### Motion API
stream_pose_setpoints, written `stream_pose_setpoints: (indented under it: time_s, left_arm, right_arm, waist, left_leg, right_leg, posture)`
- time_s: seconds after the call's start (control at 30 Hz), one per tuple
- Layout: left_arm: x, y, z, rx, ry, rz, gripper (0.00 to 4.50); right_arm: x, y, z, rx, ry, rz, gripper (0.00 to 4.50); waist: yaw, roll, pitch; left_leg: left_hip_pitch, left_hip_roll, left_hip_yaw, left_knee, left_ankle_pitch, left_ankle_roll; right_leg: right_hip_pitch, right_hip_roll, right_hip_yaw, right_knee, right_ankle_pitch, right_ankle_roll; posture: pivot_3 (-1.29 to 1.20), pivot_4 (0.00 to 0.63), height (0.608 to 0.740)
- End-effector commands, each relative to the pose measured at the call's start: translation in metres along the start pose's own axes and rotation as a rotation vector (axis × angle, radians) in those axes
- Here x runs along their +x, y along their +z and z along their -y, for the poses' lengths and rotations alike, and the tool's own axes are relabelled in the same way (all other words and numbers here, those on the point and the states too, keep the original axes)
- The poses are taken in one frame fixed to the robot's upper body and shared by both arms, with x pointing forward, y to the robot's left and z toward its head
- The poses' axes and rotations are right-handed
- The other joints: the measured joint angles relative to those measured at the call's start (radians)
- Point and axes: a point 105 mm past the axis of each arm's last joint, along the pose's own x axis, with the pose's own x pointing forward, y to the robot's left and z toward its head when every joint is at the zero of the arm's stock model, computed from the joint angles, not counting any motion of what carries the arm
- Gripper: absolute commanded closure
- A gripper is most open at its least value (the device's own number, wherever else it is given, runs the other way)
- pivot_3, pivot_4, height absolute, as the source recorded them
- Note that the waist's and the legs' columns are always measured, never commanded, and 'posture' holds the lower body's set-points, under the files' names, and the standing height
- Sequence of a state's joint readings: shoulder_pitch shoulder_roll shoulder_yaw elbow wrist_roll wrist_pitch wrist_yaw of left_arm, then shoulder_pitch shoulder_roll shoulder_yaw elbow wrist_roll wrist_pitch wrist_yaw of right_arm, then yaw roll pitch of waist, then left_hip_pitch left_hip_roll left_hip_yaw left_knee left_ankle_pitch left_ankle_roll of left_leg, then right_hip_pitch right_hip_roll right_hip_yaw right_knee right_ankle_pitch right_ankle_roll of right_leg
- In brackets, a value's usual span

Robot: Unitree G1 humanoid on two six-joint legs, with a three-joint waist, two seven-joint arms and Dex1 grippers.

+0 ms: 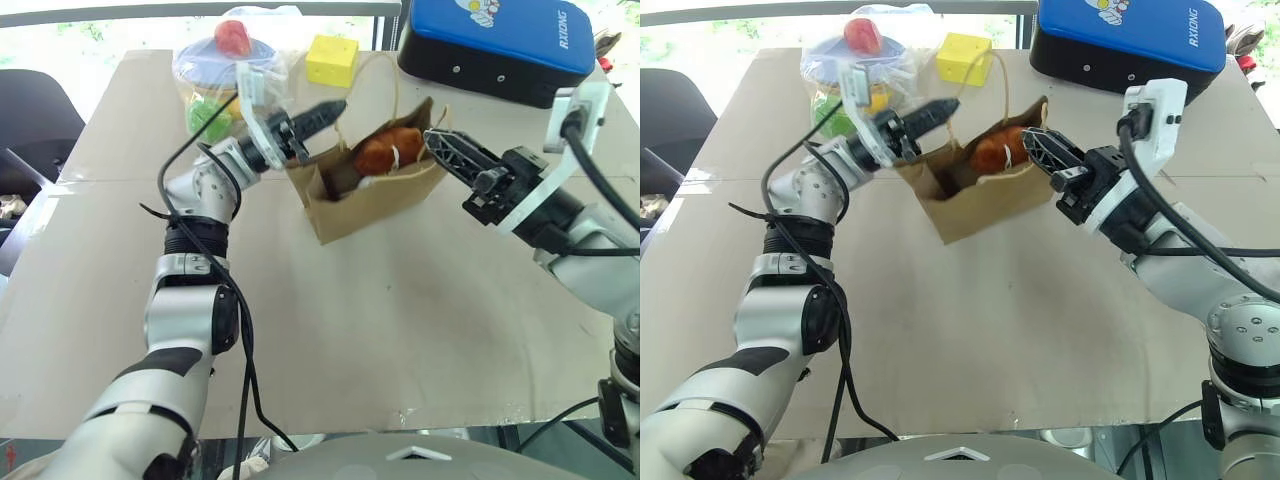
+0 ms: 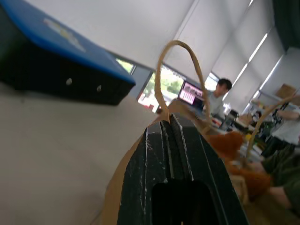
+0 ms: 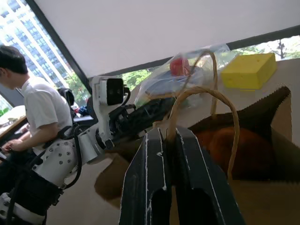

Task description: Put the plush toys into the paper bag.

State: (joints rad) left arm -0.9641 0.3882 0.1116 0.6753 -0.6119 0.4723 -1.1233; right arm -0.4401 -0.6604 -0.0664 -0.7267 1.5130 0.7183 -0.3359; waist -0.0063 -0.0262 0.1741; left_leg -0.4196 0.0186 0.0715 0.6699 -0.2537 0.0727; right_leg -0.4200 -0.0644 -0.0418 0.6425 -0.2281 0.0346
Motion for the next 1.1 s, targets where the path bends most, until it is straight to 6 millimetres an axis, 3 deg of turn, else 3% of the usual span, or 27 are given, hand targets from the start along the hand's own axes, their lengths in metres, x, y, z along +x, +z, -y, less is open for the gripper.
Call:
stream_pose_setpoints:
  time_s: [0.03, 0.1, 0.23, 0.3, 0.37, 0.5, 0.67, 0.8, 0.97, 1.1]
  left_arm:
    - [-0.011, 0.018, 0.007, 0.083, -0.063, 0.017, 3.97]
    - [-0.017, 0.021, 0.005, 0.084, -0.050, 0.013, 3.47]
    - [-0.040, 0.031, 0.000, 0.091, -0.025, -0.006, 1.50]
    - [-0.051, 0.036, -0.003, 0.108, -0.006, -0.029, 0.63]
    - [-0.059, 0.040, -0.004, 0.113, -0.004, -0.043, 0.04]
    - [-0.075, 0.036, 0.006, 0.115, -0.072, -0.118, 0.04]
    - [-0.089, 0.010, 0.026, 0.144, -0.179, -0.249, 0.04]
    - [-0.094, -0.010, 0.063, 0.179, -0.344, -0.353, 0.04]
    - [-0.088, -0.029, 0.094, 0.271, -0.461, -0.392, 0.04]
    - [-0.078, -0.038, 0.110, 0.440, -0.542, -0.382, 0.04]
  right_arm:
    - [-0.008, 0.000, 0.008, -0.089, -0.025, 0.002, 3.55]
    - [-0.016, 0.002, 0.007, -0.114, -0.012, 0.000, 2.69]
    - [-0.035, 0.010, 0.001, -0.187, 0.022, -0.022, 0.66]
    - [-0.046, 0.013, -0.004, -0.197, 0.057, -0.037, 0.42]
    - [-0.052, 0.017, -0.007, -0.218, 0.077, -0.043, 0.42]
    - [-0.056, 0.024, -0.005, -0.231, 0.067, -0.028, 0.42]
    - [-0.050, 0.008, 0.002, -0.224, 0.048, -0.072, 0.42]
    - [-0.052, 0.005, 0.003, -0.220, 0.042, -0.089, 0.42]
    - [-0.089, -0.046, 0.007, -0.251, 0.015, -0.402, 0.42]
    - [-0.110, -0.059, -0.004, -0.180, 0.014, -0.445, 0.42]
  waist:
    - [0.001, 0.000, 0.000]
    - [0.002, 0.000, 0.000]
    - [0.003, 0.000, 0.000]
    - [0.004, 0.000, 0.000]
    - [0.005, 0.000, 0.000]
    - [0.006, 0.000, 0.000]
    - [0.006, 0.000, 0.000]
    - [0.006, 0.000, 0.000]
    - [0.029, 0.000, 0.000]
    - [0.031, 0.000, 0.000]
  left_leg:
    - [0.000, 0.000, 0.000, 0.000, 0.000, 0.000]
    - [0.000, 0.000, 0.000, 0.000, 0.000, 0.000]
    - [-0.001, 0.000, 0.000, 0.000, 0.000, 0.000]
    - [-0.001, 0.001, -0.001, 0.000, 0.000, 0.000]
    - [0.000, 0.001, -0.001, 0.000, 0.000, 0.000]
    - [0.000, 0.001, 0.000, 0.001, 0.000, 0.001]
    - [0.001, 0.001, 0.000, 0.001, 0.000, 0.000]
    - [0.000, 0.001, 0.000, 0.001, 0.001, -0.002]
    - [0.000, 0.001, 0.000, 0.001, 0.001, -0.002]
    - [0.001, 0.001, 0.000, 0.001, 0.001, -0.002]
  right_leg:
    - [0.000, 0.000, 0.000, 0.000, 0.000, 0.000]
    - [0.000, -0.002, 0.000, -0.001, 0.000, 0.000]
    - [0.000, -0.003, -0.001, -0.001, 0.000, 0.000]
    - [0.000, -0.003, -0.001, 0.000, 0.000, 0.000]
    - [0.000, -0.002, -0.001, 0.000, 0.000, 0.000]
    - [0.000, -0.002, -0.001, 0.000, 0.000, 0.000]
    - [0.001, -0.003, 0.000, 0.000, 0.000, 0.000]
    - [0.000, -0.005, 0.000, 0.000, 0.000, 0.000]
    - [0.001, -0.007, -0.001, -0.001, 0.000, -0.001]
    - [0.003, -0.007, -0.001, -0.002, 0.000, 0.000]
  posture:
    - [0.00, 0.150, 0.740]
    - [0.00, 0.150, 0.740]
    - [0.00, 0.150, 0.740]
    - [0.00, 0.150, 0.740]
    - [0.00, 0.150, 0.740]
    - [0.00, 0.150, 0.740]
    - [0.00, 0.150, 0.740]
    - [0.00, 0.150, 0.740]
    - [0.00, 0.150, 0.740]
    - [0.00, 0.150, 0.740]
